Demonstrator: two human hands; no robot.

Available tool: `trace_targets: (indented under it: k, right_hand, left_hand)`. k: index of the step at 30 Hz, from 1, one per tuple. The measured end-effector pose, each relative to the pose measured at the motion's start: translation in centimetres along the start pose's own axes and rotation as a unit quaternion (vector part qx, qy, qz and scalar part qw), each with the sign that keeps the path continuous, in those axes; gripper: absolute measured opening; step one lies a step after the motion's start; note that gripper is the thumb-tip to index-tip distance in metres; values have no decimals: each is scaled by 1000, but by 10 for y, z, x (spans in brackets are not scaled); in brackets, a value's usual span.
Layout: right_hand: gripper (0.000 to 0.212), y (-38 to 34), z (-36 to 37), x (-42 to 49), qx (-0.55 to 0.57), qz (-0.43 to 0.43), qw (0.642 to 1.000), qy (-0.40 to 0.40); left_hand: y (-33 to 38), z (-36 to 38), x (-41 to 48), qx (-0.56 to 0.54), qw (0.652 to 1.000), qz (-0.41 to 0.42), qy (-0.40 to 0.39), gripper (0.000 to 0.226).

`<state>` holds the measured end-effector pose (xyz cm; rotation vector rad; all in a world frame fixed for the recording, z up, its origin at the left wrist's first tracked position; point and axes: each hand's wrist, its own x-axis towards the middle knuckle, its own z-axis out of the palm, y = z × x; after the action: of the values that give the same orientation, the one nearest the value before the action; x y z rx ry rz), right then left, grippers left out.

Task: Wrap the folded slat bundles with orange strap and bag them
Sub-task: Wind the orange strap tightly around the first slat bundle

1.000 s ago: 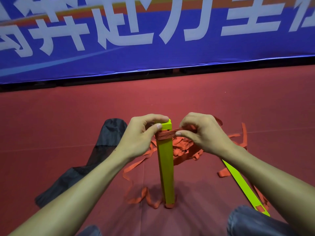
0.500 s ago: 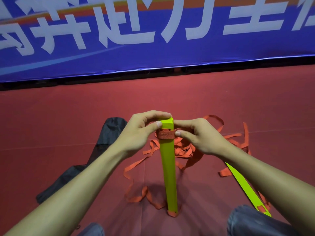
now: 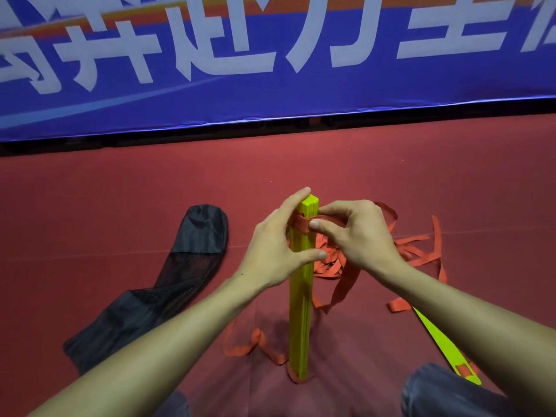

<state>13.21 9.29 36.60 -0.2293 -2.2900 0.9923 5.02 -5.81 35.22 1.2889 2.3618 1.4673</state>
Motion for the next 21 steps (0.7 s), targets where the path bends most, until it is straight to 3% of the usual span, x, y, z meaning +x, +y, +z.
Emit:
trace_targets:
  k: [4, 9, 15, 21]
  right_hand:
    - [17, -7, 7, -1, 5, 2, 1000, 0]
    - [22, -7, 5, 3, 4, -21, 999, -45]
    - [11, -3, 2, 5, 8, -23, 999, -31]
    - [18, -5, -2, 8, 1, -56, 995, -77]
  left_hand:
    - [-5, 7, 2, -11, 998, 0, 64, 94]
    - [-9, -2, 7, -46, 997, -1, 58, 82]
    - [-7, -1, 5, -65, 998, -12, 1, 96]
    - [-13, 0, 5, -63, 997, -18, 28, 96]
